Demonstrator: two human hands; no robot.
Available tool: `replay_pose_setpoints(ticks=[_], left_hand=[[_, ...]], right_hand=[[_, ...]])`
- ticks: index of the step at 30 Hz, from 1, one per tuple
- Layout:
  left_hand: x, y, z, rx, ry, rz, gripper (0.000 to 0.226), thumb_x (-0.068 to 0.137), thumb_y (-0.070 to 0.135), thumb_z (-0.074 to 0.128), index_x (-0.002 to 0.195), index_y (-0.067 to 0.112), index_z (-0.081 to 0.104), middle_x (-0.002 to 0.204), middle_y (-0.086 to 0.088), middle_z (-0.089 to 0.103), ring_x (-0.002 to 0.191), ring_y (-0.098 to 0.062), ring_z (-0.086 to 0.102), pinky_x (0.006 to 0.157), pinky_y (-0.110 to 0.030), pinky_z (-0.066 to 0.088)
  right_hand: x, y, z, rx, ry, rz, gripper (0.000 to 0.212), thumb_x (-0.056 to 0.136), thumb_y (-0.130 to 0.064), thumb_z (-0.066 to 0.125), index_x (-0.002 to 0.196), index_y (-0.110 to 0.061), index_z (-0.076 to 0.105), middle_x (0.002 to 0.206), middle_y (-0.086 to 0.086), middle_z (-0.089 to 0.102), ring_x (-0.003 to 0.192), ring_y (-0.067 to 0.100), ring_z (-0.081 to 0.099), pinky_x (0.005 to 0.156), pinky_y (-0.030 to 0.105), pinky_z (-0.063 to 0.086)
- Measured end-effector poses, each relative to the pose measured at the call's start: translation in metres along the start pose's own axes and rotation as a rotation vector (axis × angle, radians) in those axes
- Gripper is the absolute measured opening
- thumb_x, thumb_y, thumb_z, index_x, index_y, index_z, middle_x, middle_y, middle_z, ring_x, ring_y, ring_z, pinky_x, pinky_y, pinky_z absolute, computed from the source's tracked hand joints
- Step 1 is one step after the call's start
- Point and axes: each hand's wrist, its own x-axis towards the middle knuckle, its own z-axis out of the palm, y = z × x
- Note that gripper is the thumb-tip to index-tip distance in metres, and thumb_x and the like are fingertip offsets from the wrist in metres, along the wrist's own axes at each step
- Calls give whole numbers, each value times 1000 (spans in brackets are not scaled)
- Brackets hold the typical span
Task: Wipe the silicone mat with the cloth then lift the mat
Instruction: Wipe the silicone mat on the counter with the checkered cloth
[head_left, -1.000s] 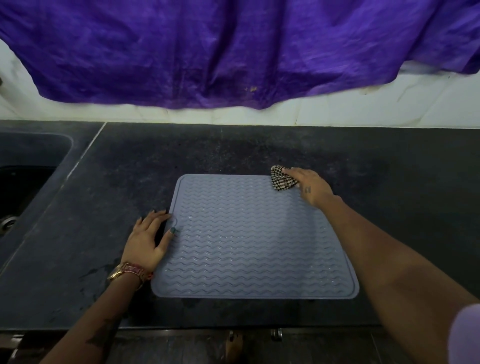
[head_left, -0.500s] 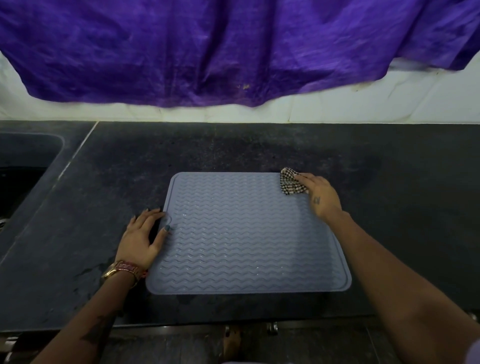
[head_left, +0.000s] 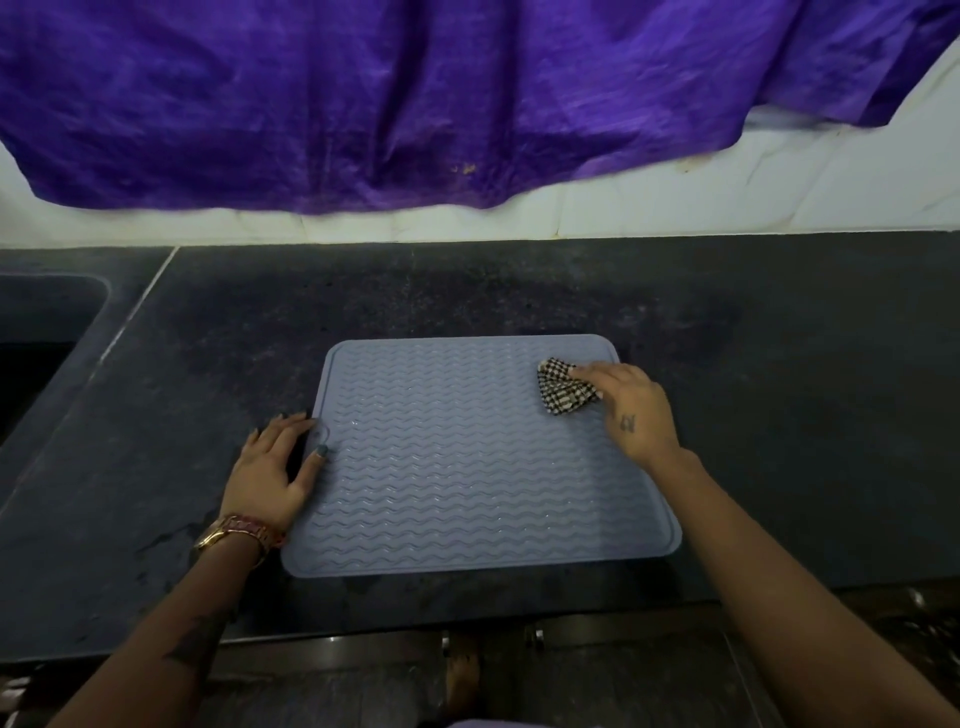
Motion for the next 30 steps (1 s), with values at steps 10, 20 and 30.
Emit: replay_pose_setpoints(ticks=[10,20,30], left_hand=[[-2,4,-3,-2,-10,-15,76,78,64,25,131,15,50,141,-10,46,136,-29,32,116,-44,15],[-1,5,-2,-25,-11,-5,77,76,63,26,130,13,50,140,-12,46,137,-30,32,117,-44,14],[-1,1,0,-27,-6,-8,78,76,64,25,130,12,50,140,-13,47,136,-32,33,116,-45,16]], right_hand=[[-50,-16,-5,-51,-70,67,58,85,7,47,128,-31,54,135,-5,51,119,23,46,97,46,38],[-88,-29,-3,-78,-34,95,54,85,2,54,126,-34,56,134,-8,52,117,19,47,90,35,31],[-120,-37,-9,60,32,29,53,72,16,60,112,-18,66,121,2,61,109,25,56,89,42,45]])
